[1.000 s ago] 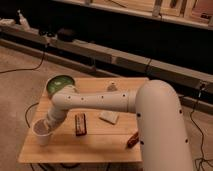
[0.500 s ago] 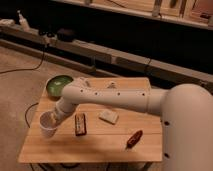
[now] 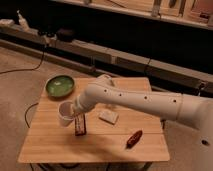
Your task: Place the ceramic cup in the ceramic bowl
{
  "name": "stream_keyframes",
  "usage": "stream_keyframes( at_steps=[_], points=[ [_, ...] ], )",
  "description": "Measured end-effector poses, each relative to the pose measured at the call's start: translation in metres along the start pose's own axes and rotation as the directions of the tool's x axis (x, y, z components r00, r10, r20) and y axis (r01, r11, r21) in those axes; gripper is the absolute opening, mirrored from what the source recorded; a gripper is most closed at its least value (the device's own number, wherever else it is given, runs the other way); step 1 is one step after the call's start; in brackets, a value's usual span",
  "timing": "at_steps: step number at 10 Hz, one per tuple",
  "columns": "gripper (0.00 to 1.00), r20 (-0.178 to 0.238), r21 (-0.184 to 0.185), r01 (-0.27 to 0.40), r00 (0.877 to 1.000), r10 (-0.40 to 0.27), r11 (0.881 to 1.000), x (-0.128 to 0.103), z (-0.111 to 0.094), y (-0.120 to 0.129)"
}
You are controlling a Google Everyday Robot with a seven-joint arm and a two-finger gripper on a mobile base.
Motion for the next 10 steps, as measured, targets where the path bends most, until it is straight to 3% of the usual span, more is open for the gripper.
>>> stream_keyframes(
  at_steps=[2,4,6,8,10],
  points=[
    [0.05,0.004,-0.001,0.004,1.0,-0.004,1.0,-0.001,0.001,-0.002],
    [0.05,0.026,-0.034,-0.001,1.0,0.002,0.999,-0.001,0.006,0.005],
    [0.05,0.015,-0.084,-0.003,1.0,0.005,0.996,0.024,0.015,0.018],
    [0.05,-0.023,-0.121,-0.016,1.0,0.014,0.993,0.062,0.021,0.036],
    [0.05,-0.052,-0.136,-0.024,0.999,0.017,0.99,0.091,0.022,0.049]
  ],
)
